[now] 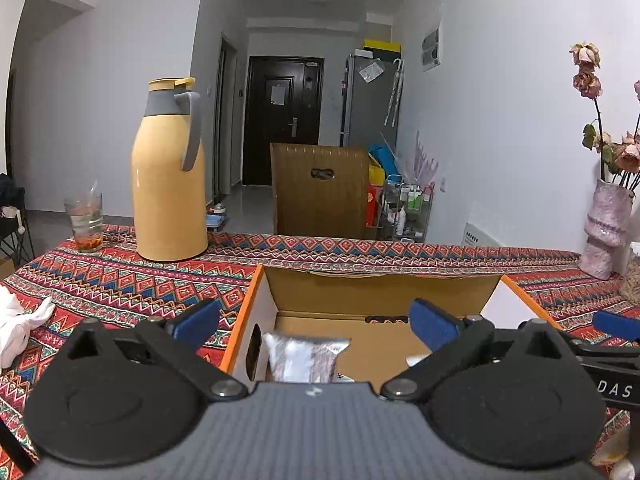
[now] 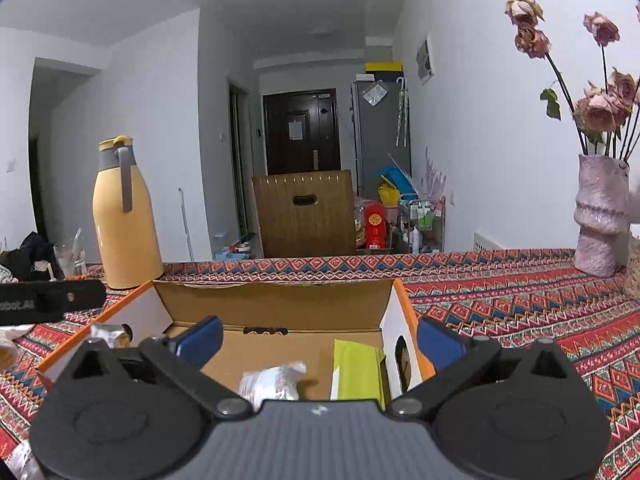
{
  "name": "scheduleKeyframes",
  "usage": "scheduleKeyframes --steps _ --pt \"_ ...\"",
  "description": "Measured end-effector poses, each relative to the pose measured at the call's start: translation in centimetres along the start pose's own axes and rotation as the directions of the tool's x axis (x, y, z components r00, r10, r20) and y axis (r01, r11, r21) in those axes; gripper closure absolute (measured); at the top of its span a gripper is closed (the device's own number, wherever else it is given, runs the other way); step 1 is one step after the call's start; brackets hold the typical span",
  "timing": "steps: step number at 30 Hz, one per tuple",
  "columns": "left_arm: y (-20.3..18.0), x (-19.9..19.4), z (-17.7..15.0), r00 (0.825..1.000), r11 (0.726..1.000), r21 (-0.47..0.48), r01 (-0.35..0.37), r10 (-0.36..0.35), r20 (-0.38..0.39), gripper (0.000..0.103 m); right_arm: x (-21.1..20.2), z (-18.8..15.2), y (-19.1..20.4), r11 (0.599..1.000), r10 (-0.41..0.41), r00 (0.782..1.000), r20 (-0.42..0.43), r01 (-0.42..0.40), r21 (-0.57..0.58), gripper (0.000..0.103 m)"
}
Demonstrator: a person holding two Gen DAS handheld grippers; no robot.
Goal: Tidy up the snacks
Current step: 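Open both grippers to drop the packets into the box, then move both grippers back to the pile and grasp the lime-green packet with the right gripper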
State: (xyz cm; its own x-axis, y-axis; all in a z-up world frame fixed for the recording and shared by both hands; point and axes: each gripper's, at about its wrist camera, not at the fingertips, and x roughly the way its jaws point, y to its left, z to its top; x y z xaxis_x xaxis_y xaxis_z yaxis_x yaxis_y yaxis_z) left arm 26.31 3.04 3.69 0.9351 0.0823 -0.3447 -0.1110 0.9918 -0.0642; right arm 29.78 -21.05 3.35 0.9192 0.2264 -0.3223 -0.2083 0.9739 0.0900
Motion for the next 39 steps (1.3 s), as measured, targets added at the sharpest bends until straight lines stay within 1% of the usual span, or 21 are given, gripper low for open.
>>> scheduleKeyframes --steps 15,19,21,27,30,39 --pt "0.2 -0.1 0.0 1.0 1.0 -0.006 0.008 -0.008 -0.006 0.0 -0.5 -0.1 0.0 1.0 -0.008 1.0 0.006 0.008 0.001 0.0" --pt "0.0 -0.8 0.1 1.0 1.0 -0.006 0.005 -0.005 0.012 0.0 -0.8 0.1 0.0 1.0 -0.011 1.0 0.01 0.011 0.004 0.0" --pt "-0.2 -1.3 0.4 1.0 1.0 -0.002 0.005 -0.005 0.022 0.0 -1.2 0.5 0.2 1.0 -0.014 1.0 -0.002 0.014 0.001 0.0" --pt "-0.3 -2.8 1.4 0.999 1.0 0.002 0.014 -0.014 0.034 0.0 -3.3 1.8 0.8 1.0 0.003 1.0 0.03 -0.003 -0.016 0.0" --pt "0.0 -3.5 1.6 0.999 1.0 0.005 0.017 -0.018 0.029 0.0 -4.1 2.1 1.0 1.0 0.0 1.0 0.029 0.001 -0.027 0.0" --pt "1.8 -6.3 0.9 1.0 1.0 0.016 0.006 -0.006 0.013 0.0 -7.3 1.3 0.7 0.999 -0.008 1.0 0.023 0.009 -0.053 0.0"
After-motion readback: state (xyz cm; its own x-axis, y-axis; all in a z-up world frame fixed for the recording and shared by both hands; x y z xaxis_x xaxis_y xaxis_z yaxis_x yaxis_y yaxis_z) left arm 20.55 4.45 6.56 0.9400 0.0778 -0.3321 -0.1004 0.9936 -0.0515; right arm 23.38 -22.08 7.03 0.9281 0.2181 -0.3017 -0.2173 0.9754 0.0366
